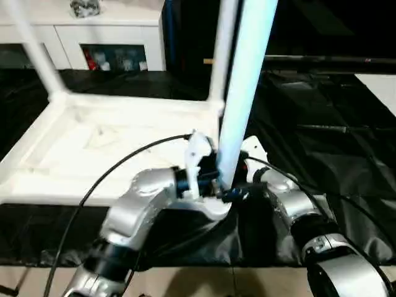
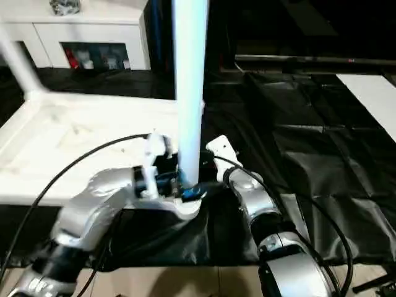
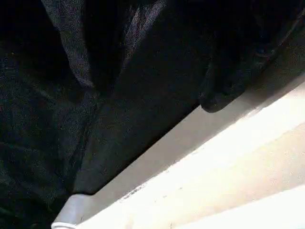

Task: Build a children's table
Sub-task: Rotate table base

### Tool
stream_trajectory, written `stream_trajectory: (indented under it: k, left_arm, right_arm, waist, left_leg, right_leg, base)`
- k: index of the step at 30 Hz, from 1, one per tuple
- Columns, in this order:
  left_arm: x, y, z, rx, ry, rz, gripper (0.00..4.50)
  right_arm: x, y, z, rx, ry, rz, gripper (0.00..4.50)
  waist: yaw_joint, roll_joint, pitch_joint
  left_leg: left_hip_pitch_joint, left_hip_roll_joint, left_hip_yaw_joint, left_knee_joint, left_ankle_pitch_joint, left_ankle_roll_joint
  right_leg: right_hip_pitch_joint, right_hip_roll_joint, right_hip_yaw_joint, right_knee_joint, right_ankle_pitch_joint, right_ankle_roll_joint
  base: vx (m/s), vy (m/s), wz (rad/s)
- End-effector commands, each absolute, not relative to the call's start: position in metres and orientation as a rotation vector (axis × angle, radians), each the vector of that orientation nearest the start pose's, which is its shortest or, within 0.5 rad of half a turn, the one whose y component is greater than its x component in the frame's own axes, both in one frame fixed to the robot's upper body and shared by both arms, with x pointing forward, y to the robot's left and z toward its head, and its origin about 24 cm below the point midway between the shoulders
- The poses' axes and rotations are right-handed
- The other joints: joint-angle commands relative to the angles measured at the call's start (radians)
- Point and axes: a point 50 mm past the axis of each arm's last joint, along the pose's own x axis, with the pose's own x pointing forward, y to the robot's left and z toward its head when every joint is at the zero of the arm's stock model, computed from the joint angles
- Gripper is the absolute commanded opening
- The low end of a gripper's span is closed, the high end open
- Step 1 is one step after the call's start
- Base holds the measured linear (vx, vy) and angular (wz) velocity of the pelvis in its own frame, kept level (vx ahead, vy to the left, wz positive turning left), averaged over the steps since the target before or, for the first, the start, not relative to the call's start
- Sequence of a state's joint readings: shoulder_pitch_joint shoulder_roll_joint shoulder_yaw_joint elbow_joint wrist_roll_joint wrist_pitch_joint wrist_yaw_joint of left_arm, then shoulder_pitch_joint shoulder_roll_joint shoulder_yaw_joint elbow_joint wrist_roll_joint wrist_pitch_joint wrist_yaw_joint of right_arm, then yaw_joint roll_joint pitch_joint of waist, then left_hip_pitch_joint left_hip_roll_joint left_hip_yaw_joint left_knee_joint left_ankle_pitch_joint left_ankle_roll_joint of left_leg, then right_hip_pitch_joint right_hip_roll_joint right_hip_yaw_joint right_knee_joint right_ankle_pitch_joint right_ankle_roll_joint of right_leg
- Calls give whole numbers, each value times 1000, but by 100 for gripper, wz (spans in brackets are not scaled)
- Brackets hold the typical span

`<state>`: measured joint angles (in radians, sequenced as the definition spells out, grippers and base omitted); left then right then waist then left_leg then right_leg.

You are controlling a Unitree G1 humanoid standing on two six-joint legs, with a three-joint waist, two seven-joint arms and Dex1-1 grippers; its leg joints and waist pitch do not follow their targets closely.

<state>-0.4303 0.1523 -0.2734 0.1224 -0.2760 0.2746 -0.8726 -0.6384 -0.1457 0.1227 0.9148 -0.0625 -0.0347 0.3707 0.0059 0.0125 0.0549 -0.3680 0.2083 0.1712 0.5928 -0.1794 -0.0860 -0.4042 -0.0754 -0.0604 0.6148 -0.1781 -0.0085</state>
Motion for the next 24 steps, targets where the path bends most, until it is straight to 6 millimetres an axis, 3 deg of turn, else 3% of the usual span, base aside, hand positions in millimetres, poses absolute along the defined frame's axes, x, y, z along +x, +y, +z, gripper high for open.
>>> stream_trajectory:
  k: [1,6,9,10,11,14,15,19,24]
  left_arm:
    - [293,60,96,57,35,-1216,448]
    - [296,77,87,98,74,-1222,448]
    - [291,93,82,109,122,-1317,448]
    - [289,102,81,132,148,-1358,420]
    - [288,108,80,156,172,-1386,420]
    - [288,117,78,217,206,-1421,407]
    - [288,122,75,259,236,-1433,380]
    - [293,135,69,366,316,-1450,353]
    - [300,141,63,402,397,-1430,315]
  right_arm:
    - [351,-132,26,-270,283,496,450]
    - [347,-156,27,-269,289,492,450]
    - [341,-168,30,-266,287,569,450]
    - [336,-173,32,-278,285,627,450]
    - [332,-176,34,-291,283,667,450]
    - [326,-180,37,-300,279,724,450]
    - [323,-182,39,-320,273,760,450]
    - [310,-186,46,-364,276,894,450]
    - [291,-184,55,-324,302,1058,450]
  waist:
    - [9,3,-73]
    - [20,2,-74]
    - [28,0,-72]
    - [27,0,-72]
    - [29,-3,-71]
    - [33,1,-69]
    - [33,3,-68]
    - [36,3,-65]
    - [42,7,-67]
  left_leg:
    - [4,9,3,-58,-198,47]
    - [7,10,6,-56,-197,50]
    - [6,9,6,-57,-202,55]
    - [7,10,6,-58,-207,56]
    - [9,10,7,-58,-212,60]
    - [10,12,6,-61,-223,50]
    - [10,12,6,-61,-227,49]
    - [12,12,6,-65,-265,47]
    - [9,13,2,-65,-242,52]
  right_leg:
    - [60,-44,35,-70,-142,-245]
    - [59,-43,37,-68,-138,-248]
    - [61,-44,37,-68,-149,-243]
    - [59,-43,37,-68,-154,-242]
    - [57,-42,38,-69,-161,-242]
    - [55,-43,37,-69,-189,-240]
    - [55,-44,36,-70,-195,-239]
    - [54,-40,37,-80,-249,-207]
    - [58,-43,37,-76,-224,-214]
  base:
    - [0,0,0]
    - [0,0,0]
    - [0,0,0]
    - [0,0,0]
    - [0,0,0]
    - [0,0,0]
    - [0,0,0]
    - [0,0,0]
    - [0,0,0]
